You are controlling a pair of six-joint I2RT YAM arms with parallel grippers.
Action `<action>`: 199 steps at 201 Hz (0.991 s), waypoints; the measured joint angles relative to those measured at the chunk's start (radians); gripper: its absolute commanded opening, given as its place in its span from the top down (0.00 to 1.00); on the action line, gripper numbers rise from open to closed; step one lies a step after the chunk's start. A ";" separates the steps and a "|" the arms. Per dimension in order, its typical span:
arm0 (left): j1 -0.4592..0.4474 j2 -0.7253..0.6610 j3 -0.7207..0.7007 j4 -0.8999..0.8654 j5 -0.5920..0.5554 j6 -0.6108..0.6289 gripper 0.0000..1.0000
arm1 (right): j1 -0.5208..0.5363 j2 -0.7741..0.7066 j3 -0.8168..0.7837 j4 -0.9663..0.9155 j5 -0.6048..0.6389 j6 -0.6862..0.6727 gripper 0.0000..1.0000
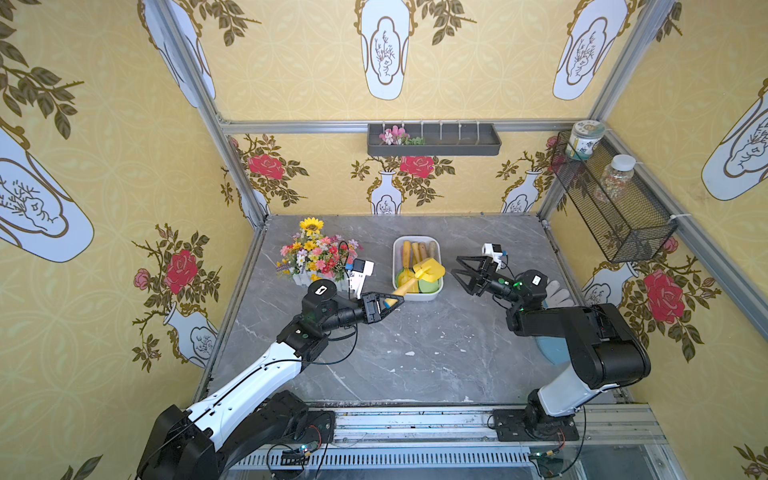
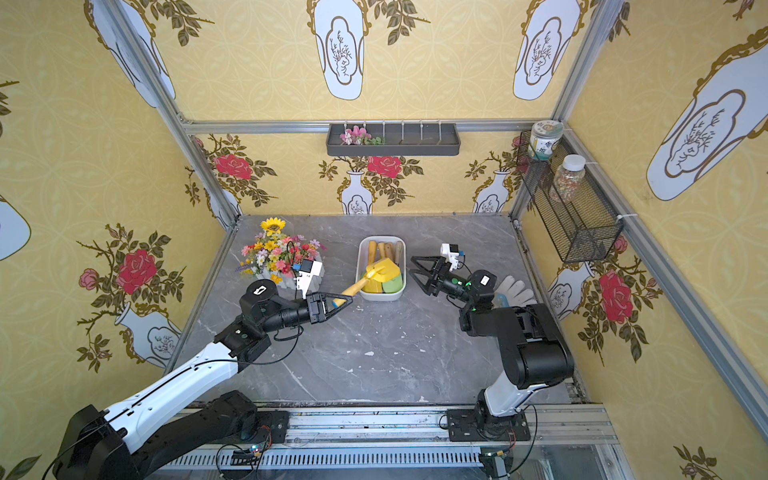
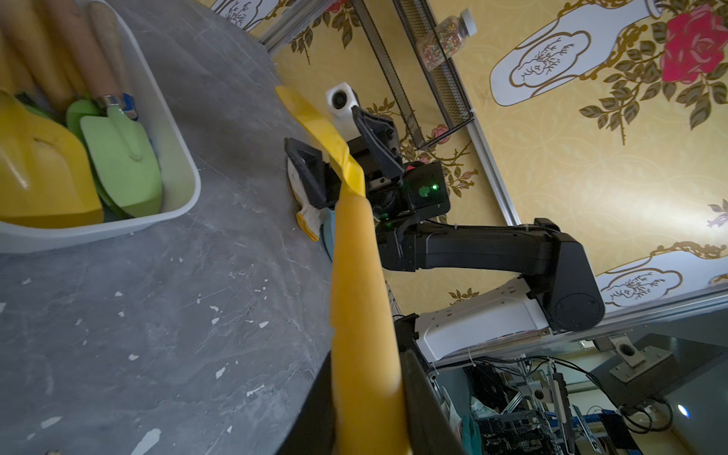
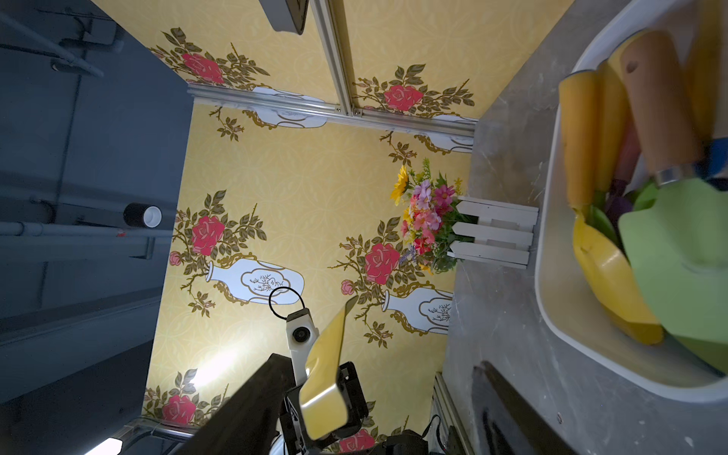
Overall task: Put the shovel into the storage box
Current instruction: Adjust the shovel.
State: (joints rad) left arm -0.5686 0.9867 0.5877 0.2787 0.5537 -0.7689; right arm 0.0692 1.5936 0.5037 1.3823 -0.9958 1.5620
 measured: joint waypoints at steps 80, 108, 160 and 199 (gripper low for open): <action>0.039 0.071 0.131 -0.309 0.056 0.134 1.00 | 0.260 -0.469 0.303 -1.212 0.172 -1.009 0.29; 0.040 0.098 0.166 -0.386 0.098 0.178 1.00 | 0.530 -0.507 0.394 -1.480 0.363 -1.369 0.30; 0.041 0.099 0.181 -0.449 0.185 0.239 1.00 | 0.706 -0.390 0.574 -1.801 0.535 -1.812 0.36; 0.041 0.093 0.187 -0.488 0.236 0.269 1.00 | 0.736 -0.327 0.641 -1.915 0.591 -1.962 0.34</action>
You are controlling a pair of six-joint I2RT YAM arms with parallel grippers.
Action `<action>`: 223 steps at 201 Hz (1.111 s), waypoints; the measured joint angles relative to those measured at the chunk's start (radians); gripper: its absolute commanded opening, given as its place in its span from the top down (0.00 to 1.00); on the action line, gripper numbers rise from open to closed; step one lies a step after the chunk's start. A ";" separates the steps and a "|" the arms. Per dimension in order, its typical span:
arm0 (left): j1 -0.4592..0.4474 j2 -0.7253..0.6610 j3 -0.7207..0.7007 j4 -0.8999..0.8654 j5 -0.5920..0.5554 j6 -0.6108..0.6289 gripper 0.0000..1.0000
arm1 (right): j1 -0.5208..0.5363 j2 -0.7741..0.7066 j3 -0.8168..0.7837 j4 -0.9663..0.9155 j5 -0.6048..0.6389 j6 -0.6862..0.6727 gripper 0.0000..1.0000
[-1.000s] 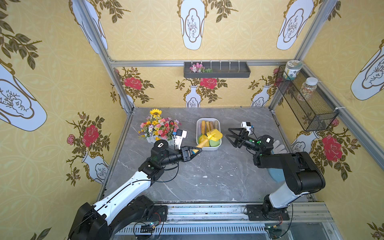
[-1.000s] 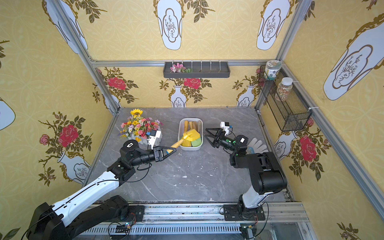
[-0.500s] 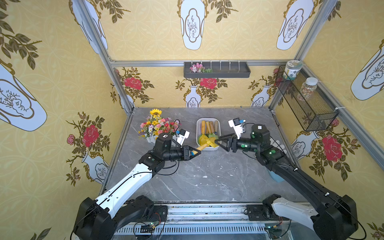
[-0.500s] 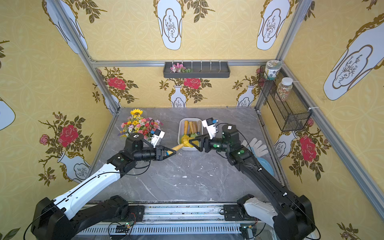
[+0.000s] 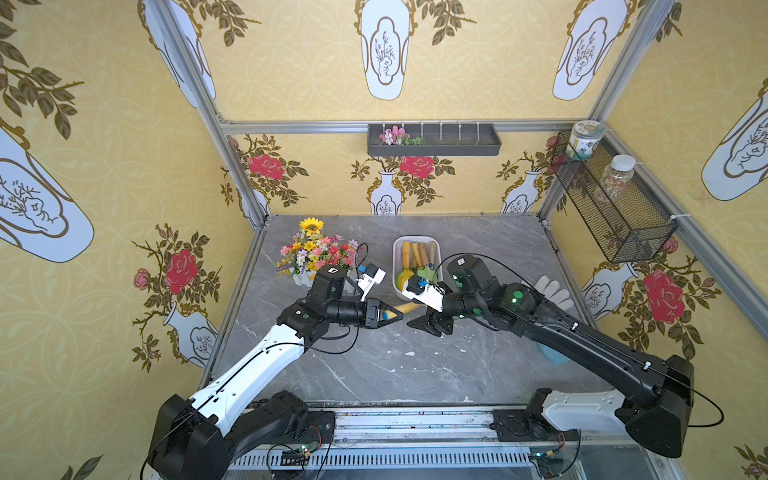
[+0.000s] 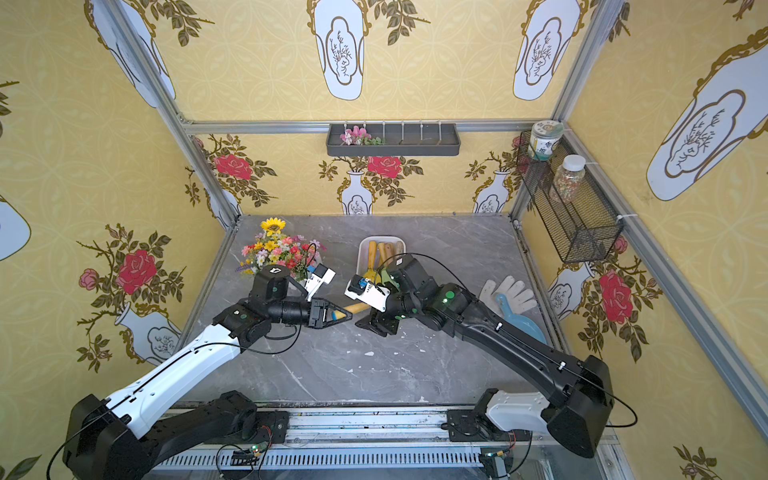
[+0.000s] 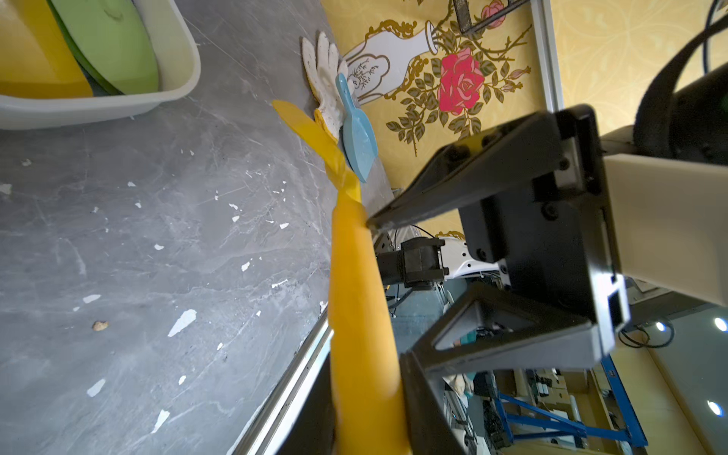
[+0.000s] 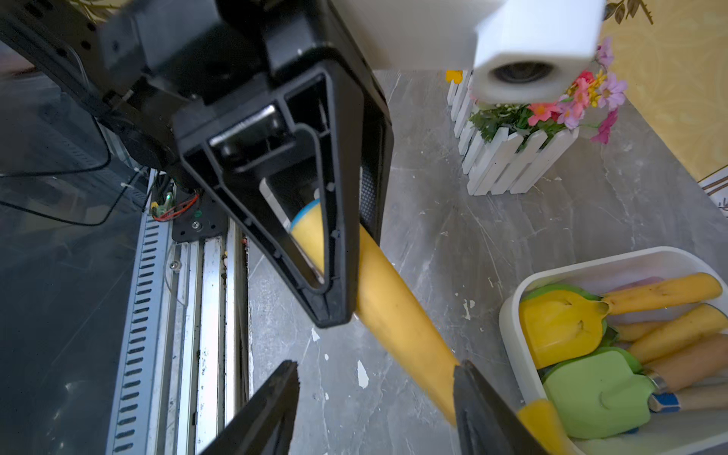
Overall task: Put the shovel into the storage box
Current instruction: Adjust the shovel.
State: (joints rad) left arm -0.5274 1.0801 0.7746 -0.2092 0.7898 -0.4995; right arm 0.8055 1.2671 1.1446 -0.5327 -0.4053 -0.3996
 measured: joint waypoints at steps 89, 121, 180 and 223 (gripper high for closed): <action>-0.003 -0.006 0.035 -0.056 0.073 0.071 1.00 | 0.032 0.076 0.058 -0.068 0.063 -0.088 0.67; -0.002 0.004 0.043 -0.049 0.047 0.080 1.00 | 0.040 0.106 0.082 -0.128 0.035 -0.111 0.83; 0.008 0.021 0.075 -0.085 -0.082 0.089 0.49 | 0.009 0.123 0.095 -0.142 0.106 -0.045 0.89; 0.116 -0.062 0.028 -0.091 -0.324 -0.006 0.45 | -0.120 0.251 0.212 -0.150 0.197 0.135 0.89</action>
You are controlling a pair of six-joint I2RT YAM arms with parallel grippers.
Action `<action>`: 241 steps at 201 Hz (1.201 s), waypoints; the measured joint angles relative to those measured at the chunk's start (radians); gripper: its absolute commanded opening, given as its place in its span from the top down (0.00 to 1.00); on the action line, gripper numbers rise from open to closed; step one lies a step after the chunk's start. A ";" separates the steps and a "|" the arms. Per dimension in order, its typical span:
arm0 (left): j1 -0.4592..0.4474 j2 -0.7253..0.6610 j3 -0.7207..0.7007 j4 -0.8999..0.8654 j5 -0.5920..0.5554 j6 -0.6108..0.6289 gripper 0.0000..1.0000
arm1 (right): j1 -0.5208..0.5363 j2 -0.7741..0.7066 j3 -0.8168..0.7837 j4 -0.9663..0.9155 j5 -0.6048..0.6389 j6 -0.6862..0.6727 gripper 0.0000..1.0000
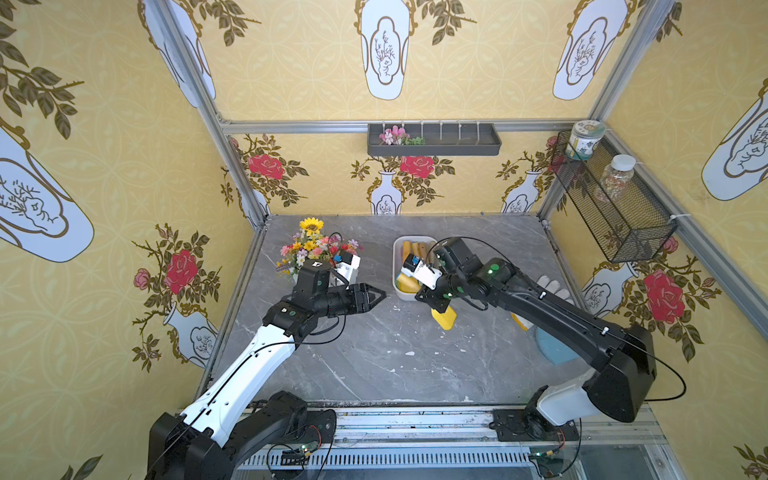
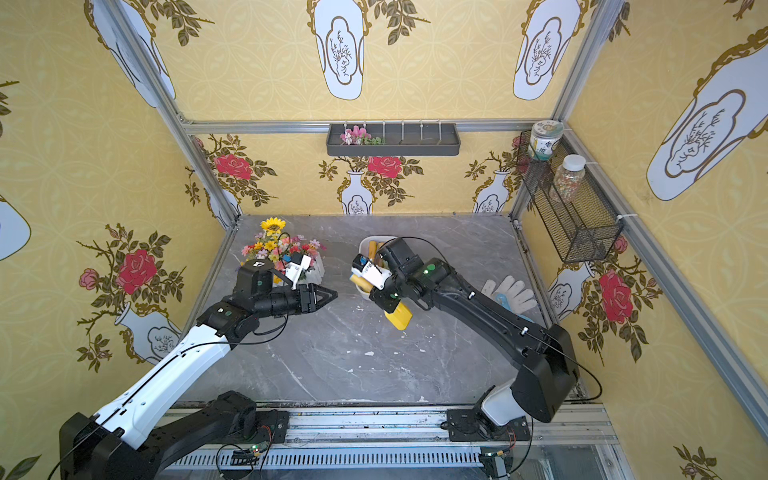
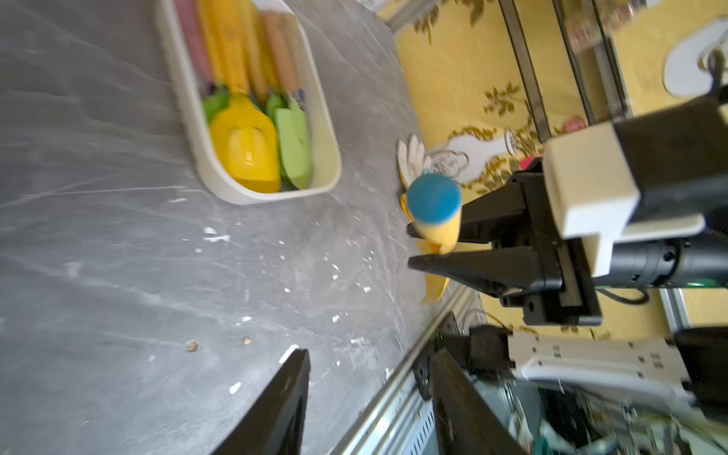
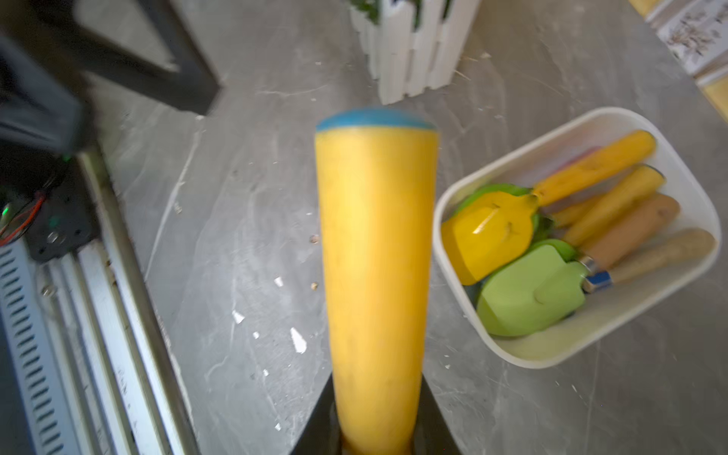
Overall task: Put the shovel into the storage box
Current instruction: Adjust the shovel, then place the shovel in the storage box.
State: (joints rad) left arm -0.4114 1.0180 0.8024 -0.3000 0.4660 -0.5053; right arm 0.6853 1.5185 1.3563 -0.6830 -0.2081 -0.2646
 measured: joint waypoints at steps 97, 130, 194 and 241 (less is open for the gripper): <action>-0.018 -0.065 -0.126 0.068 -0.064 -0.167 0.46 | -0.072 0.489 0.506 -0.078 0.313 0.445 0.91; -0.034 -0.077 -0.153 0.101 -0.066 -0.205 0.46 | -0.114 0.555 0.537 -0.050 0.370 0.538 0.88; -0.038 -0.077 -0.181 0.124 -0.069 -0.210 0.46 | -0.144 0.633 0.538 -0.010 0.407 0.608 0.86; -0.038 -0.071 -0.181 0.134 -0.069 -0.212 0.46 | -0.148 0.660 0.527 0.008 0.389 0.628 0.68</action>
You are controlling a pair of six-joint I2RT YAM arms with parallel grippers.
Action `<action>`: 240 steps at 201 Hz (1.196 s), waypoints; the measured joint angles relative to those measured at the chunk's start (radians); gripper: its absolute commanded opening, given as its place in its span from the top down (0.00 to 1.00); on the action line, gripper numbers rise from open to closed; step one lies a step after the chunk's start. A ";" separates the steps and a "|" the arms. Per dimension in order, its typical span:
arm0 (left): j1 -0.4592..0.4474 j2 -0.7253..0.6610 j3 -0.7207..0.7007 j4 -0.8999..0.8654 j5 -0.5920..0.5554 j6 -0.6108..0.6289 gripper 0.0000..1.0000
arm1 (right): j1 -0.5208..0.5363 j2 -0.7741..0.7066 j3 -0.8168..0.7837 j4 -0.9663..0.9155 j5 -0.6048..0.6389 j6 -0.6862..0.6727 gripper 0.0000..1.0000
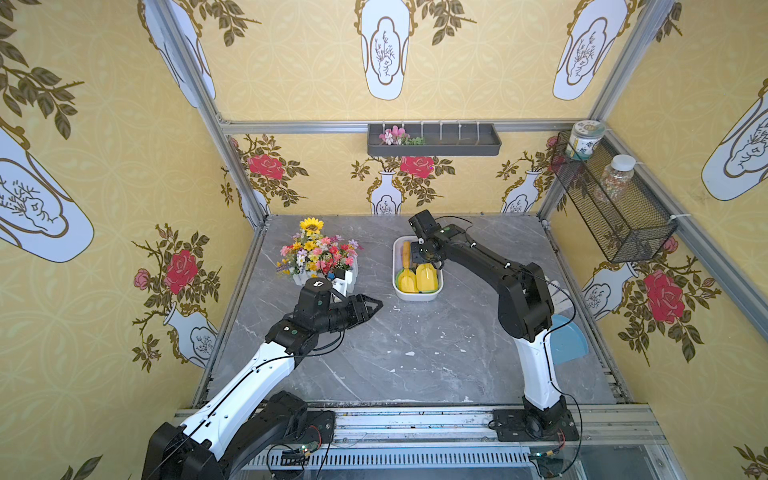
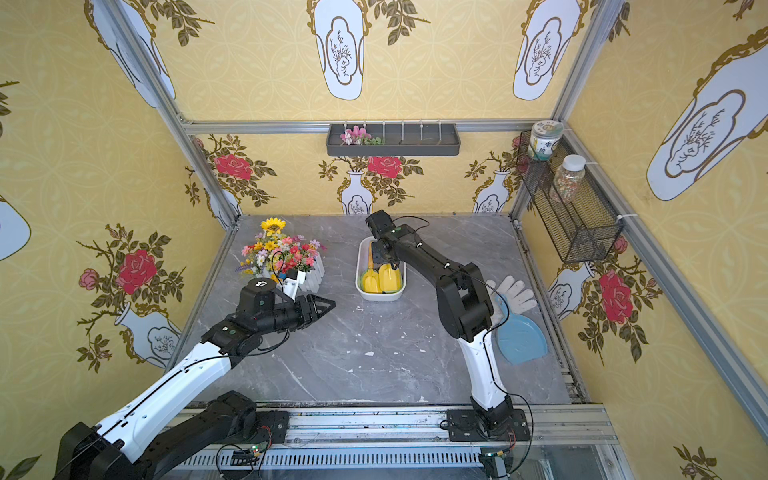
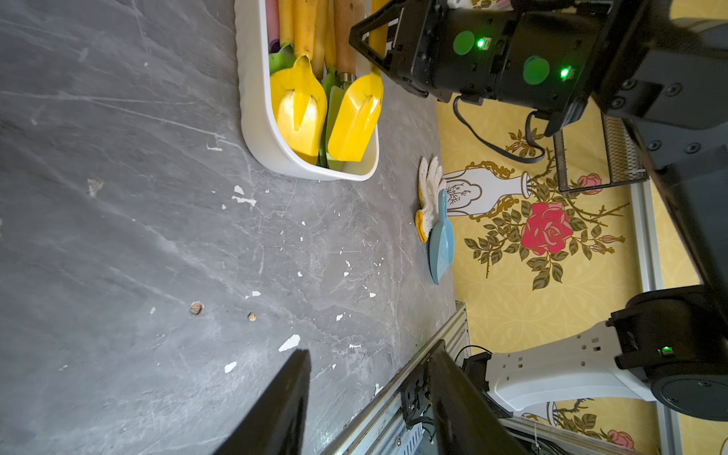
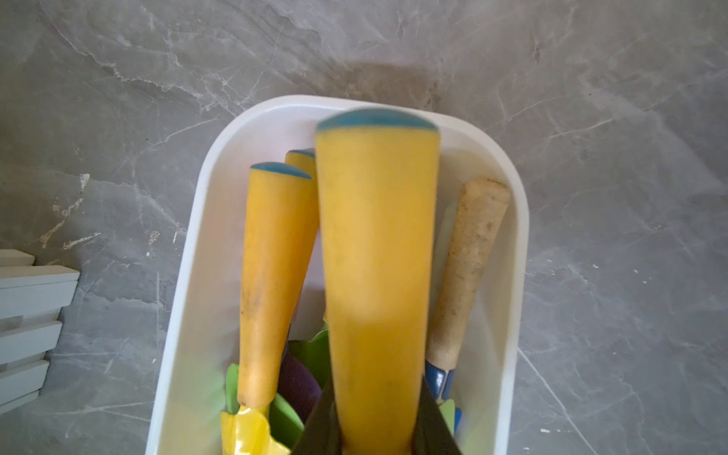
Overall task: Put the shovel into the storage box
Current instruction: Place the shovel in the storage box.
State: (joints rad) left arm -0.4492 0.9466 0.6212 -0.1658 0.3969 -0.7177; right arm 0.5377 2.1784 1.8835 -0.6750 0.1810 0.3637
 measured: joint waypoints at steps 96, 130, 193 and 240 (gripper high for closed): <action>0.000 0.010 0.005 -0.001 -0.033 -0.001 0.43 | 0.003 -0.087 -0.042 0.002 0.003 -0.002 0.50; 0.000 0.039 0.059 -0.031 -0.129 0.005 0.18 | -0.002 -0.235 -0.187 0.055 -0.005 -0.006 0.37; 0.000 0.106 0.124 -0.074 -0.438 0.083 0.00 | -0.057 -0.532 -0.542 0.180 -0.048 -0.002 0.03; 0.067 0.093 0.072 -0.047 -0.624 0.167 0.00 | -0.185 -0.773 -0.824 0.286 -0.080 0.014 0.03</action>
State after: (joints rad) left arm -0.3820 1.0401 0.6930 -0.2127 -0.2276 -0.5503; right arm 0.3527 1.4052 1.0595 -0.3889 0.1009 0.3779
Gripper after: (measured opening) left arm 0.999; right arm 0.970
